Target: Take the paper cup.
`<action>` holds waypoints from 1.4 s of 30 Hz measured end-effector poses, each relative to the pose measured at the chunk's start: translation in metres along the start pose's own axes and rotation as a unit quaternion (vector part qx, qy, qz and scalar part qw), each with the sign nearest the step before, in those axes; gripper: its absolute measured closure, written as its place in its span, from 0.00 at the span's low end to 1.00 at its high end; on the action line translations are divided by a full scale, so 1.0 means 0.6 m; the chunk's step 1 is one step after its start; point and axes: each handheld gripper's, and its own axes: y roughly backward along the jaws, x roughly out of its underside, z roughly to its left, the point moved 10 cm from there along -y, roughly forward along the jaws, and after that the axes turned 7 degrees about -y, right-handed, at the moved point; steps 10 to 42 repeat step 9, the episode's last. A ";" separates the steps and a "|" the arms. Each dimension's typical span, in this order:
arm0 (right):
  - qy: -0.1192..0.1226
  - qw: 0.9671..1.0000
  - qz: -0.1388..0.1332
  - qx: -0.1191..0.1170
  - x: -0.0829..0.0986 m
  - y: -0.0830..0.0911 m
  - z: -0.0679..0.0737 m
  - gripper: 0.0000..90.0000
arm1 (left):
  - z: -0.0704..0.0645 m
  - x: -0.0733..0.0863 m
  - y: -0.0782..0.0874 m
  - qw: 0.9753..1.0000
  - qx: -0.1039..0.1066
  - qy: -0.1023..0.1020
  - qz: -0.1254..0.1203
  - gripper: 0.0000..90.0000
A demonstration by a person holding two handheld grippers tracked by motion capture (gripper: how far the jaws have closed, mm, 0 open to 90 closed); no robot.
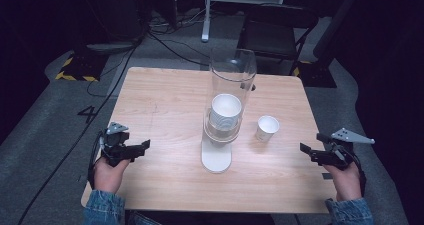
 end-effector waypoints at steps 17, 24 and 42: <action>-0.003 1.000 -0.021 -0.010 0.002 -0.024 0.003 0.17 | 0.005 0.009 -0.011 1.000 -0.001 0.001 0.013 0.18; -0.003 1.000 -0.021 -0.010 0.002 -0.024 0.003 0.17 | 0.005 0.009 -0.011 1.000 -0.001 0.001 0.013 0.18; -0.003 1.000 -0.021 -0.010 0.002 -0.024 0.003 0.17 | 0.005 0.009 -0.011 1.000 -0.001 0.001 0.013 0.18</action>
